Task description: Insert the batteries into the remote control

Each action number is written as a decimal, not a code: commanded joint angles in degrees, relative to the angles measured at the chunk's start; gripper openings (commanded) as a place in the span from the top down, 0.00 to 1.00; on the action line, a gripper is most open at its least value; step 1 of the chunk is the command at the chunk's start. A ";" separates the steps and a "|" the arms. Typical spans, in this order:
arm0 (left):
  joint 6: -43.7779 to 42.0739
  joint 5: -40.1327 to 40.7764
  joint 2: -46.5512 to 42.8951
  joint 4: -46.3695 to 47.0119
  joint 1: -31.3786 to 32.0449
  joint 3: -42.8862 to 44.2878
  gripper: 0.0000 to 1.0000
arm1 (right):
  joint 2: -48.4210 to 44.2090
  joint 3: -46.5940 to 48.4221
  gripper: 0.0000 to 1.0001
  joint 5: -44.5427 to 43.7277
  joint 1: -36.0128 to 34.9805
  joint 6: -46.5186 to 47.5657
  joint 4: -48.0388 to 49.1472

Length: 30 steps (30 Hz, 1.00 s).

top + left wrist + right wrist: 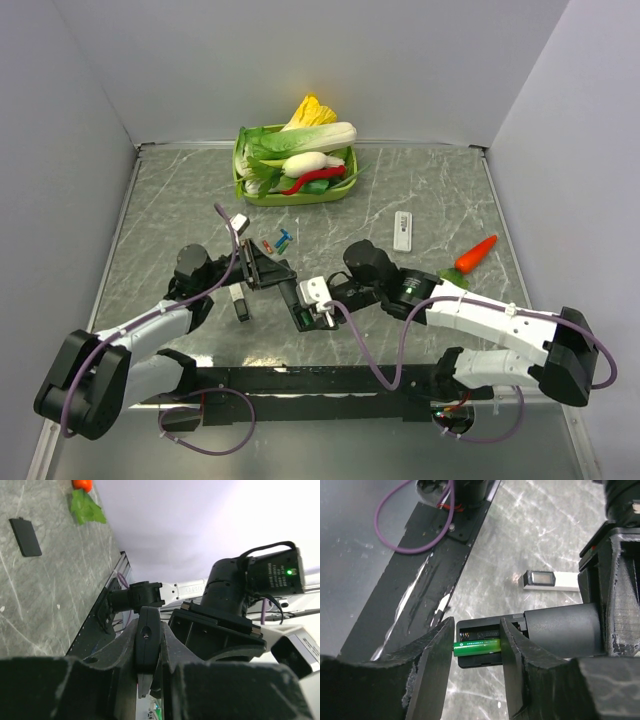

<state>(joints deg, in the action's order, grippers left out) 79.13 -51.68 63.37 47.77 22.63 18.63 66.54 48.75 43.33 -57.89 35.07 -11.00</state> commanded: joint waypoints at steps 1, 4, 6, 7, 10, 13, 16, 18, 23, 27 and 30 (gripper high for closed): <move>10.15 -2.02 -0.10 15.93 0.22 0.27 0.99 | -0.45 -4.62 0.56 -2.99 -0.21 -3.69 6.87; 14.72 -2.02 1.22 22.88 0.22 -0.53 0.99 | -0.19 -6.38 0.59 -4.57 -0.21 -4.39 9.68; 16.92 -2.28 1.75 26.22 0.22 -0.53 0.99 | -0.27 -7.35 0.61 -5.88 -0.21 -5.18 12.74; 17.37 -2.28 2.01 26.84 0.22 -0.53 0.99 | -0.36 -8.49 0.62 -6.93 -0.29 -5.36 13.89; 18.25 -2.28 1.67 27.38 0.22 -0.44 0.99 | -0.80 -10.69 0.63 -10.09 -0.30 -6.24 18.29; 18.51 -3.16 0.79 26.51 0.22 -0.09 0.99 | -0.45 -11.13 0.63 -11.95 0.05 -5.28 18.65; 17.11 -3.86 -0.70 22.74 0.22 0.44 0.99 | -0.36 -11.13 0.63 -11.08 1.81 -4.66 17.17; 13.97 -4.22 -2.02 18.61 0.22 1.40 0.99 | -1.15 -10.35 0.64 -9.59 2.86 -3.70 15.32; 3.07 -5.18 -3.61 -0.18 0.22 5.00 0.99 | -2.20 -7.36 0.64 -7.21 4.36 -0.45 6.19; 0.15 -6.15 -3.78 -5.14 0.13 6.68 0.99 | -2.65 -7.09 0.63 -5.54 5.41 0.35 4.33; -4.67 -5.98 -4.13 -13.35 0.13 8.34 0.99 | -2.12 -6.48 0.63 -5.45 5.77 -0.18 4.06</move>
<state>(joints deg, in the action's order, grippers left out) 76.36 -50.37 62.33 42.68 21.61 22.35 63.48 41.80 42.94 -54.61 33.34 1.85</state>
